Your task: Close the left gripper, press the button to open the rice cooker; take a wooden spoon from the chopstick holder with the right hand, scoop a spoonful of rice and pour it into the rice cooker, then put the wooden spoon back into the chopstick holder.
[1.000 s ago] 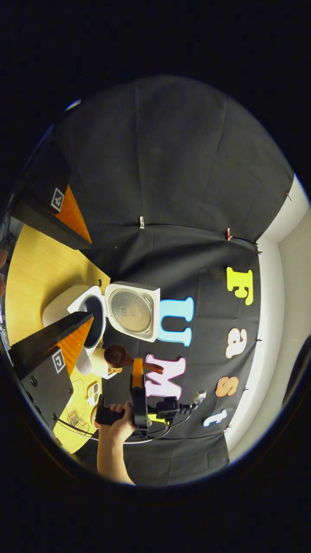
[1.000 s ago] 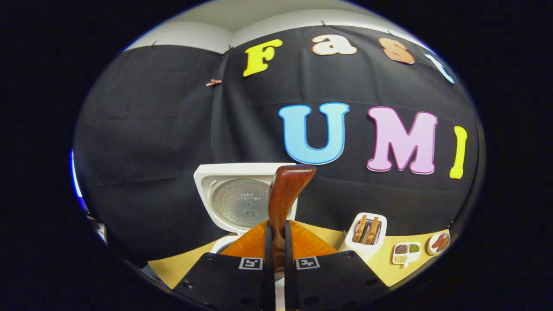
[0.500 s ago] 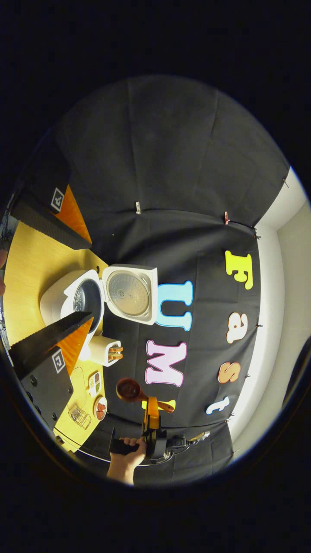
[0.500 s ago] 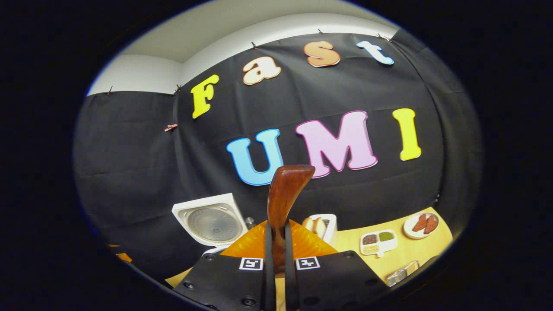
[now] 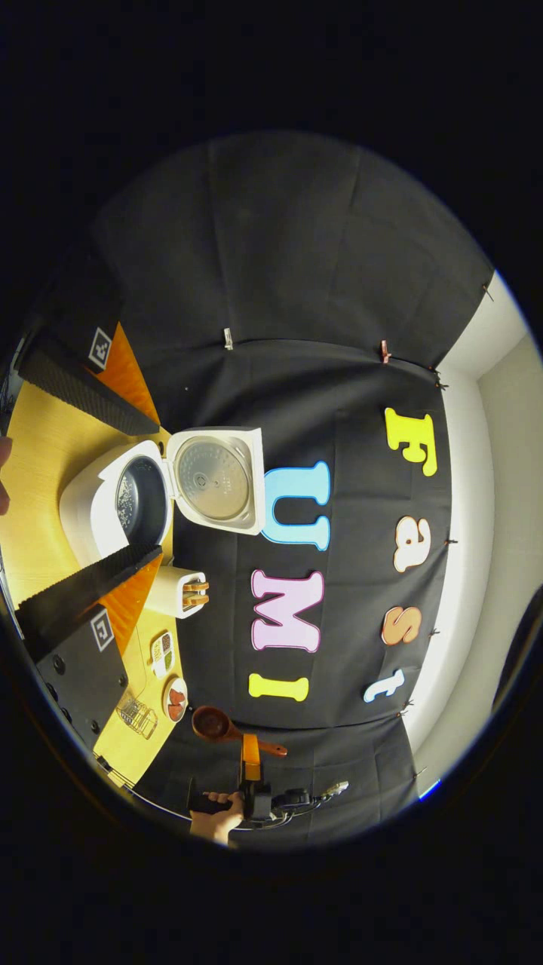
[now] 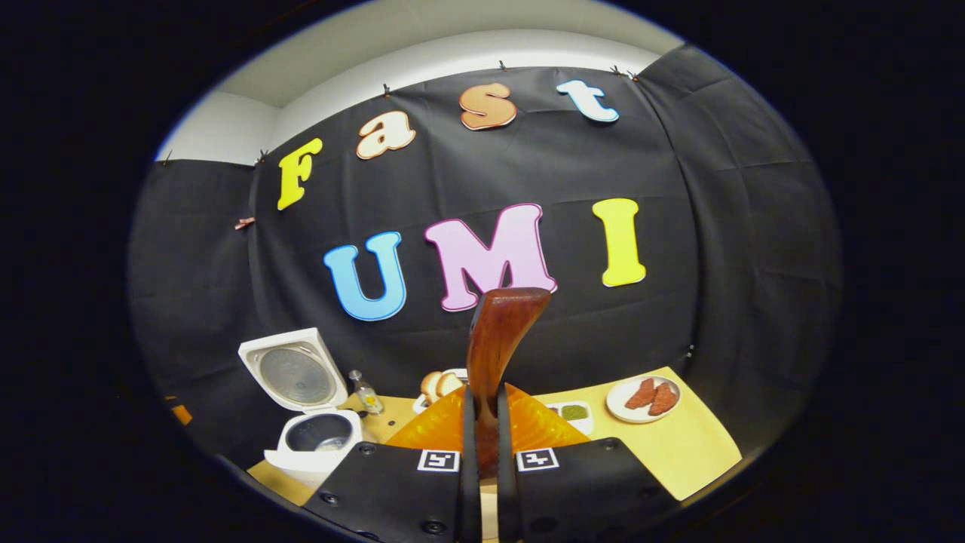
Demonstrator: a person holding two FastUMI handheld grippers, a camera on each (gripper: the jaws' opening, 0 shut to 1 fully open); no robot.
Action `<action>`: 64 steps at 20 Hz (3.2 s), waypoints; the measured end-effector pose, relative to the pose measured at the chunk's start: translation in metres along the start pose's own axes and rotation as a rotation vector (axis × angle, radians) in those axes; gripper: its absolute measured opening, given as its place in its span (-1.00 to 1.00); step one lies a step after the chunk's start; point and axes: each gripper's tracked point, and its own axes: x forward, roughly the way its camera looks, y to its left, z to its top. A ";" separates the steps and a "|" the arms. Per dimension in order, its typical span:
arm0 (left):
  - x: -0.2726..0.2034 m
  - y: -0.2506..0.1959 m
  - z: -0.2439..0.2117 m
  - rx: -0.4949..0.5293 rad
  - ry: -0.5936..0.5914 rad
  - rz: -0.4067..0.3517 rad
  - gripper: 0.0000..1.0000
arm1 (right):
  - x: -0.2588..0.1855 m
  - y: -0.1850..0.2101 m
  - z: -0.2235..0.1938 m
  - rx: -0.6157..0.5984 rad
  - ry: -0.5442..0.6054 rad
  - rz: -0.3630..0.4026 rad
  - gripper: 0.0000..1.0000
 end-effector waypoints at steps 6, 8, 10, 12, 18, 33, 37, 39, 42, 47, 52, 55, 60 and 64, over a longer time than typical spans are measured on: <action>0.003 -0.030 0.009 0.019 -0.003 0.011 0.97 | -0.004 -0.090 -0.063 -0.030 0.111 -0.091 -0.75; 0.003 -0.039 0.012 0.022 -0.003 0.029 0.97 | 0.000 -0.114 -0.085 -0.017 0.142 -0.121 -0.75; 0.002 -0.045 0.012 0.025 0.005 0.049 0.97 | 0.004 -0.131 -0.111 0.003 0.187 -0.136 -0.75; -0.002 -0.051 0.013 0.028 0.014 0.067 0.97 | 0.010 -0.143 -0.130 0.002 0.210 -0.139 -0.75; -0.006 -0.068 0.018 0.053 0.028 0.112 0.97 | 0.023 -0.158 -0.182 0.040 0.312 -0.118 -0.75; -0.008 -0.054 0.016 0.046 0.039 0.128 0.93 | 0.032 -0.164 -0.219 0.126 0.407 -0.164 -0.47; -0.007 -0.043 0.017 0.031 0.025 0.106 0.93 | 0.018 -0.177 -0.205 0.093 0.372 -0.229 0.19; -0.005 -0.040 0.020 0.022 0.012 0.086 0.94 | 0.007 -0.181 -0.201 0.076 0.377 -0.270 0.79; -0.001 -0.031 0.025 0.024 -0.005 0.059 0.93 | -0.012 -0.186 -0.189 0.078 0.363 -0.341 0.97; 0.008 -0.016 0.035 0.019 -0.046 0.011 0.94 | -0.045 -0.170 -0.155 0.032 0.289 -0.388 0.97; 0.026 -0.002 0.066 -0.001 -0.128 -0.027 0.93 | -0.078 -0.139 -0.109 -0.004 0.191 -0.401 0.97; 0.044 0.013 0.094 -0.065 -0.191 -0.023 0.94 | -0.093 -0.116 -0.079 -0.028 0.131 -0.391 0.97; 0.087 0.045 0.138 -0.096 -0.285 0.035 0.96 | -0.107 -0.069 -0.037 -0.027 0.075 -0.346 0.96; 0.128 0.049 0.177 -0.051 -0.357 0.045 0.89 | -0.116 -0.036 -0.006 -0.005 0.010 -0.310 0.96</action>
